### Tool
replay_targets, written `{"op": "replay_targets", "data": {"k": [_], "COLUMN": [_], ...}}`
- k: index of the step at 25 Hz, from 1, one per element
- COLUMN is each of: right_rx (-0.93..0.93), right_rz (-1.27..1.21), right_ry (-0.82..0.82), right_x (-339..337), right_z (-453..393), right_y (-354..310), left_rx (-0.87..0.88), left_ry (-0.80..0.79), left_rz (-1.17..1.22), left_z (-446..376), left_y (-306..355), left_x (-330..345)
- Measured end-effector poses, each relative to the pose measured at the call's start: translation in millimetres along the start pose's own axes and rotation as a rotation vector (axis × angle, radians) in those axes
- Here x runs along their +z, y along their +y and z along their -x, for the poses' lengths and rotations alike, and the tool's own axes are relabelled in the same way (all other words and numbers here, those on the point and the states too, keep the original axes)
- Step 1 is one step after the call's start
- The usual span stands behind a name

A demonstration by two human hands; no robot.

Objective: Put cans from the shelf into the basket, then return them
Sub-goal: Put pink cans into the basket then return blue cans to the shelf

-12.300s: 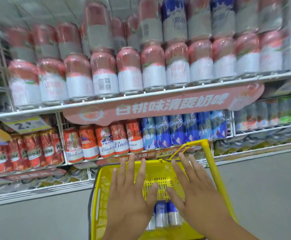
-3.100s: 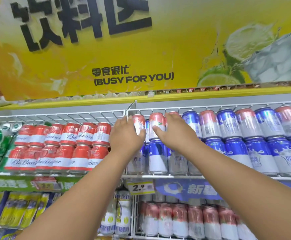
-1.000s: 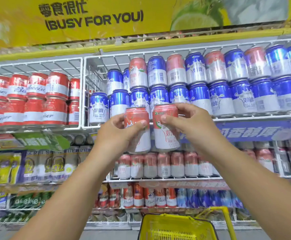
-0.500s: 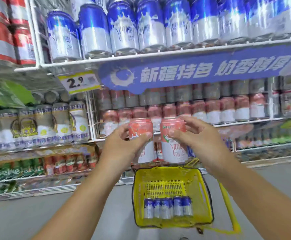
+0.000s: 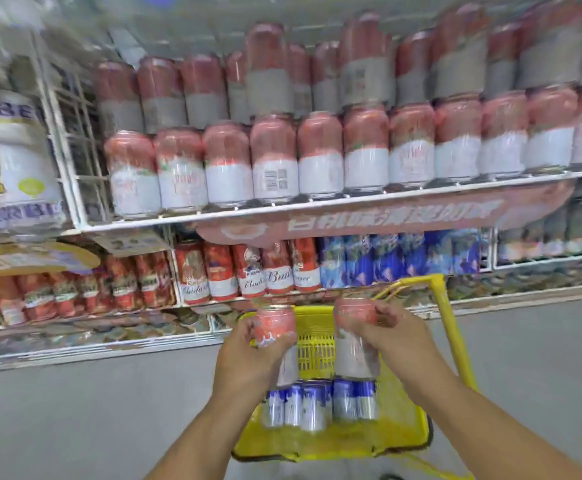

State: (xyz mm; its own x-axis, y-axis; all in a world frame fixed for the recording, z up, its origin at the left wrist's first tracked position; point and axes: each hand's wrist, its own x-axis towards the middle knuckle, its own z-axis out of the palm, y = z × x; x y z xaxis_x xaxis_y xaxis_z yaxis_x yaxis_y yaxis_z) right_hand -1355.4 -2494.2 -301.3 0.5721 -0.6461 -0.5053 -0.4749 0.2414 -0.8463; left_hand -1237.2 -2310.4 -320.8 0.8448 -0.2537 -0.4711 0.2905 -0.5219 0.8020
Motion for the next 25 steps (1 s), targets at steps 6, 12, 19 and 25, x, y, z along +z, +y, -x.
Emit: {"op": "replay_targets", "data": {"k": [6, 12, 19, 25], "right_rx": [0.046, 0.067, 0.040, 0.069], "right_rz": [0.135, 0.272, 0.405, 0.482], "right_ry": [0.123, 0.202, 0.245, 0.183], "right_x": [-3, 9, 24, 29], "right_z": [-121, -187, -243, -261], "right_y": [138, 247, 300, 320], "left_rx": [-0.158, -0.245, -0.205, -0.212], "left_ry": [-0.036, -0.115, -0.167, -0.227], "left_rz": [-0.026, -0.053, -0.128, -0.222], "left_z": [-85, -152, -198, -214], "left_y": [-102, -196, -239, -247], "left_x": [118, 191, 234, 266]}}
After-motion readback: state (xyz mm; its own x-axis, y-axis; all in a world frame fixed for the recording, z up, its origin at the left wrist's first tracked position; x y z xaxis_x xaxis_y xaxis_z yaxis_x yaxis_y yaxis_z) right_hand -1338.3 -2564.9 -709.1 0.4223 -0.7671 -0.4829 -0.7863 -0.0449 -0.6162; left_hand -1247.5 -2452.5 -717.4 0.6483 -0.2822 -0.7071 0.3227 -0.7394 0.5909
